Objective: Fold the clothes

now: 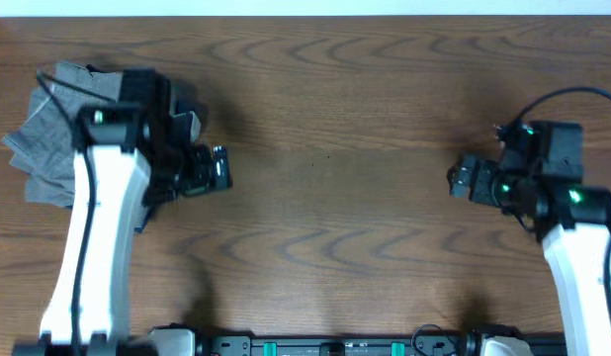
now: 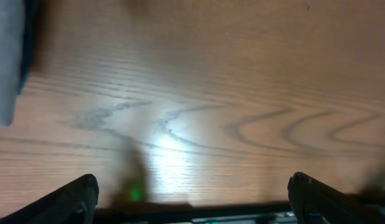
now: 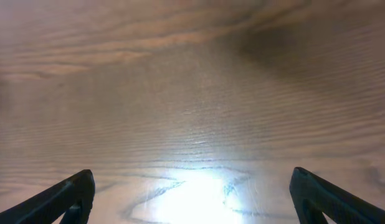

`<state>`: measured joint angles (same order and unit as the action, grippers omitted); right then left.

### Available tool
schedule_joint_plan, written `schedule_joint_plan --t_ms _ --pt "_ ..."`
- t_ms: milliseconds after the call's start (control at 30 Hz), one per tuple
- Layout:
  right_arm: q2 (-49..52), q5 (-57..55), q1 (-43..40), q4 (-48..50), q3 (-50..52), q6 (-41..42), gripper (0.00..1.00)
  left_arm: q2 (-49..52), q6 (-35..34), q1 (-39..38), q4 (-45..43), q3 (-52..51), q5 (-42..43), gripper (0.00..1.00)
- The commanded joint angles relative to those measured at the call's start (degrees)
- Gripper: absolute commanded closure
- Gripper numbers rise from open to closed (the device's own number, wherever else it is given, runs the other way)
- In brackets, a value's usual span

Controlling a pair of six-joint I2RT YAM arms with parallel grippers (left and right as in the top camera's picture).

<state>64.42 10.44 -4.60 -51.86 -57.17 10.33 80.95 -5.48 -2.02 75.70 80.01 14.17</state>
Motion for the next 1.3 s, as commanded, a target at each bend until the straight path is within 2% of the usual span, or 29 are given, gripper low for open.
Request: schedule_joint_plan --t_ms 0,100,133,267,400,533,733,967,1200,1267 --pt "-9.2 -1.8 -0.2 0.2 2.3 1.2 0.04 -12.4 0.4 -2.2 -4.1 -6.3 -4.1 0.02" --pt "-21.5 -5.2 -0.2 2.9 7.8 3.9 0.06 -28.2 -3.8 -5.0 -14.7 -16.1 -7.7 0.02" --pt "-26.1 -6.8 -0.2 3.4 9.7 4.9 0.01 -34.4 -4.7 -5.9 -18.3 -19.8 -8.5 0.02" --pt "-40.7 -10.0 -0.2 5.2 14.5 5.3 0.01 -54.3 -4.7 -6.8 -29.7 -28.9 -8.5 0.02" --pt "-49.4 -10.0 -0.2 0.4 14.9 5.3 0.01 -69.2 -4.7 -6.8 -27.1 -29.7 -8.5 0.02" --pt "-52.9 -10.0 -0.2 -5.0 14.9 5.3 0.01 -78.6 -4.7 -6.8 -26.0 -29.7 -8.5 0.02" --pt "-52.9 -10.0 -0.2 -14.3 14.9 5.4 0.01 -79.7 -4.7 -6.8 -22.4 -28.4 -8.4 0.02" --pt "-52.9 -10.0 -0.2 -14.2 15.0 5.7 0.01 -79.6 -4.7 -6.8 -16.5 -28.4 -8.4 0.02" --pt "-52.9 -10.1 -0.2 -14.2 15.0 5.7 0.01 -79.6 -4.7 -6.8 -6.6 -28.4 -8.4 0.02" --pt "-53.4 -10.0 -0.2 -14.0 15.2 5.7 0.01 -79.6 -5.2 -6.8 -6.5 -28.4 -8.2 0.02"
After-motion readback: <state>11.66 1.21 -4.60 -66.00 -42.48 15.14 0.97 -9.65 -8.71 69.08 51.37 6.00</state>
